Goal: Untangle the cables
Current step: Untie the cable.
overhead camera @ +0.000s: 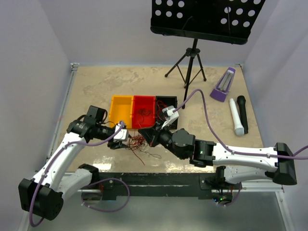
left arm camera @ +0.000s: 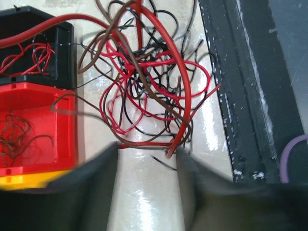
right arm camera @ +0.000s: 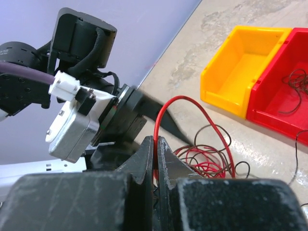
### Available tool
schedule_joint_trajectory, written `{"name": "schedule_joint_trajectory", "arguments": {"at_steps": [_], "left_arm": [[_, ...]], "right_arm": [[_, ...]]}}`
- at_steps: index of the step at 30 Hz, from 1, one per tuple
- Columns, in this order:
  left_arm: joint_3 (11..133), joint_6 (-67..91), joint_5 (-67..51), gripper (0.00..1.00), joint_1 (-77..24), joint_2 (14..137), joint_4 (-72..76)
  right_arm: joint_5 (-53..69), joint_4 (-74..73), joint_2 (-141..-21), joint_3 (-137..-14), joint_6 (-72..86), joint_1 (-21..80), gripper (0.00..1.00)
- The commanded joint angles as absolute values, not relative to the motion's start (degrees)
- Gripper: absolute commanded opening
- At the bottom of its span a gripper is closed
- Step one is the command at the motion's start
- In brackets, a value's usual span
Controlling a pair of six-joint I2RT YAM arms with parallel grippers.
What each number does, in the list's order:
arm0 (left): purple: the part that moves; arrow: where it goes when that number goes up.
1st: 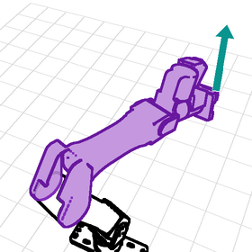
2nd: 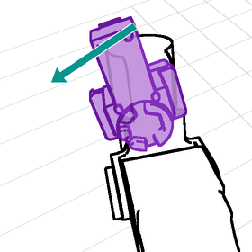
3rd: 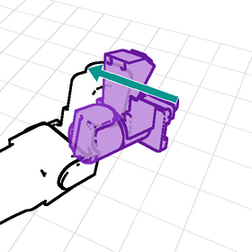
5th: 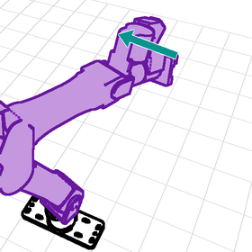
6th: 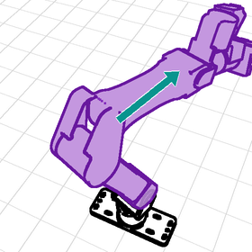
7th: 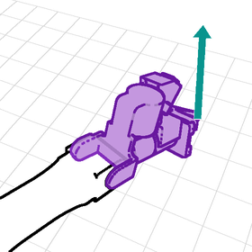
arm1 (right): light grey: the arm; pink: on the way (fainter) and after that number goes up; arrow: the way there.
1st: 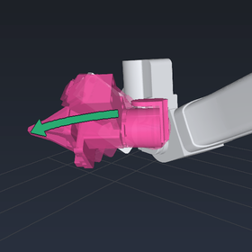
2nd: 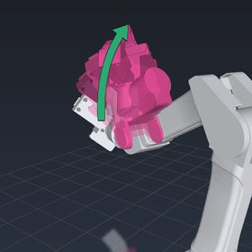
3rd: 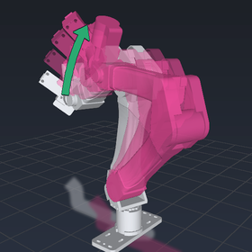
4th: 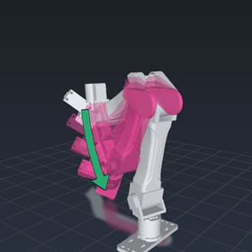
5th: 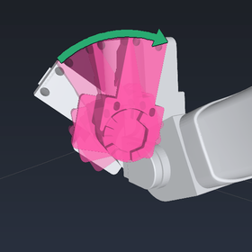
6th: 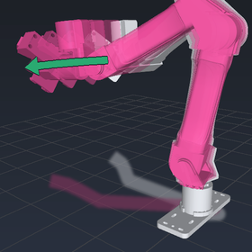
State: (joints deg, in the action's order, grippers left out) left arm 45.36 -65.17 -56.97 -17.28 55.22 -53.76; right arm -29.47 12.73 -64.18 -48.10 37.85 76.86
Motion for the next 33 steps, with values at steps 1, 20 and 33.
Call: {"name": "schedule_joint_trajectory", "arguments": {"at_steps": [1, 20, 33], "left_arm": [[47.72, -65.84, -60.64, 0.29, -17.49, 54.67, -52.83], [41.75, -73.99, -42.73, 0.00, -17.49, 52.56, -48.25], [31.29, -88.50, -24.96, 0.00, -17.49, 48.17, -48.43]], "right_arm": [[-30.50, 16.61, -64.16, -51.15, 37.09, 76.99, 0.00], [-59.93, -15.00, -38.87, -51.42, 48.32, 76.99, 0.00], [-67.06, -27.88, -27.16, -55.64, 50.55, 76.99, 0.00]]}}
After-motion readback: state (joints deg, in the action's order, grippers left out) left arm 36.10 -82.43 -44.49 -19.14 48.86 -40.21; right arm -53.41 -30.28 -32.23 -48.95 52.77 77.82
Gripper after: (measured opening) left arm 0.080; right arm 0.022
